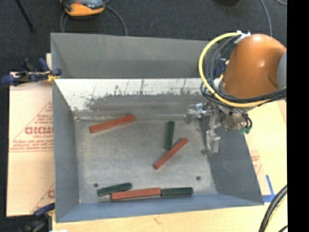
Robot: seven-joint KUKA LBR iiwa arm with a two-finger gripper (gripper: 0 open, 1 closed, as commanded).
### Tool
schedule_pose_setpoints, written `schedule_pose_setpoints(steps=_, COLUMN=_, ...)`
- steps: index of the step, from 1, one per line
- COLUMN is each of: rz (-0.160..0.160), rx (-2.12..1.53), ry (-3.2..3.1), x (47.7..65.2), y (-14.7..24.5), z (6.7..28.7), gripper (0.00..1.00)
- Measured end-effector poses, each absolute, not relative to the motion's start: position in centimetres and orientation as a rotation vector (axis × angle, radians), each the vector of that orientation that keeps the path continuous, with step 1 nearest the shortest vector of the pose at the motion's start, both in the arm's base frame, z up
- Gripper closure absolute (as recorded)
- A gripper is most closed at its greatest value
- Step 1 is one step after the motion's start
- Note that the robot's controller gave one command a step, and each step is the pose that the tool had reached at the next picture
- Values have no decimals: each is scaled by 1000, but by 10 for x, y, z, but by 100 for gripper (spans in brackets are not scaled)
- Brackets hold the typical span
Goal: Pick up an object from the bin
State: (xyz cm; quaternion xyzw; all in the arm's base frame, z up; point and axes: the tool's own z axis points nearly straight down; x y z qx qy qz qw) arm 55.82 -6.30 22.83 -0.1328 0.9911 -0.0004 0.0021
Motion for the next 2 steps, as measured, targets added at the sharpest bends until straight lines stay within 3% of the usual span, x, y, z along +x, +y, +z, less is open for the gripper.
schedule_pose_setpoints(steps=1, rz=-1, rx=-416, ry=3110, x=558, y=-63, z=228, gripper=0)
schedule_pose_setpoints(steps=2, rz=-2, rx=-322, ry=3114, x=565, y=-53, z=182, gripper=0)
